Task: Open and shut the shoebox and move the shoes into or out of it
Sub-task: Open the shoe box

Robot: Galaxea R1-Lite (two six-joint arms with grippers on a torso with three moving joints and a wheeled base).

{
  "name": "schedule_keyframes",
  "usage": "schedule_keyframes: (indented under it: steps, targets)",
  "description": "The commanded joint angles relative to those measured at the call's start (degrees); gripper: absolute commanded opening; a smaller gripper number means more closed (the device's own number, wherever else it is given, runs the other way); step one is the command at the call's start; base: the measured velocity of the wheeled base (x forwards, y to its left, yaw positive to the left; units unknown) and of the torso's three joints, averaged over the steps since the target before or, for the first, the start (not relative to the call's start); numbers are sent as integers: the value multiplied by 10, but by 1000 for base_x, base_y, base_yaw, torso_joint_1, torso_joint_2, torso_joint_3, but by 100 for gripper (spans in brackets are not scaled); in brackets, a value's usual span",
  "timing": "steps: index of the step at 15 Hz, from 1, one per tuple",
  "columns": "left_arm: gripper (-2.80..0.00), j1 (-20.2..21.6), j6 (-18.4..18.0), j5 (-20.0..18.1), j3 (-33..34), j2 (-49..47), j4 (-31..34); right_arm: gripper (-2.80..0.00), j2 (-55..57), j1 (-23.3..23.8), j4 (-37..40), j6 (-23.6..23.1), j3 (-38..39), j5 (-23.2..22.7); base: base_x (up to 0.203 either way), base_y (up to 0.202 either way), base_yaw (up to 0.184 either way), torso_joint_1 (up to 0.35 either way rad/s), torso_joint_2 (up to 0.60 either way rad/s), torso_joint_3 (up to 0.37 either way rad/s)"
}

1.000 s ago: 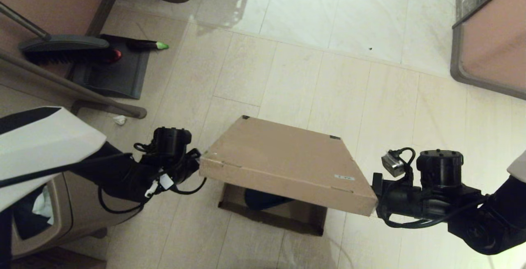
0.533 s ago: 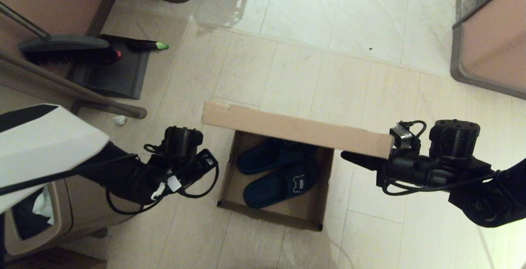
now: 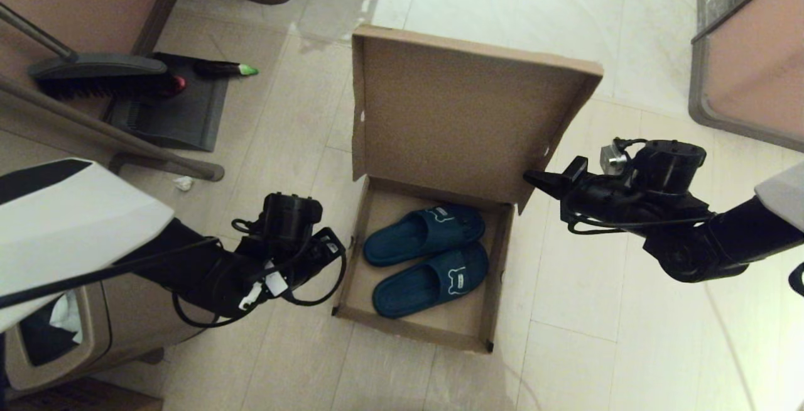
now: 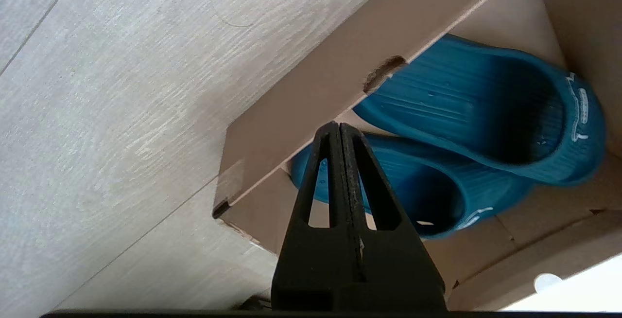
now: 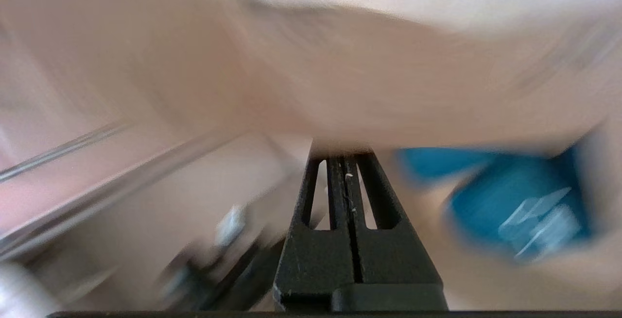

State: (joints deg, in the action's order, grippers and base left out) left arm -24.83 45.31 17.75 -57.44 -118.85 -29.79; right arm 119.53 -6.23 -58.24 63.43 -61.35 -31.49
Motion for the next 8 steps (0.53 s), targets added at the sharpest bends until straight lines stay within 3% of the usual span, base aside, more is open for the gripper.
schedule_keyframes:
  steps: [1, 3, 5, 8]
  targets:
    - [-280, 0, 1, 4, -4, -20, -4, -280, 54, 0, 21, -61, -43, 48, 0, 0, 0, 0, 0, 0]
    - [-280, 0, 0, 6, -32, -41, -5, -280, 60, -11, 79, -186, -59, 96, 0, 0, 0, 0, 0, 0]
    - [-280, 0, 1, 21, -60, -67, -8, -280, 36, -32, 159, -283, -64, 108, 0, 0, 0, 0, 0, 0]
    - [-280, 5, 3, 36, -110, -115, -19, -280, -21, -68, 334, -343, -102, 112, 0, 0, 0, 0, 0, 0]
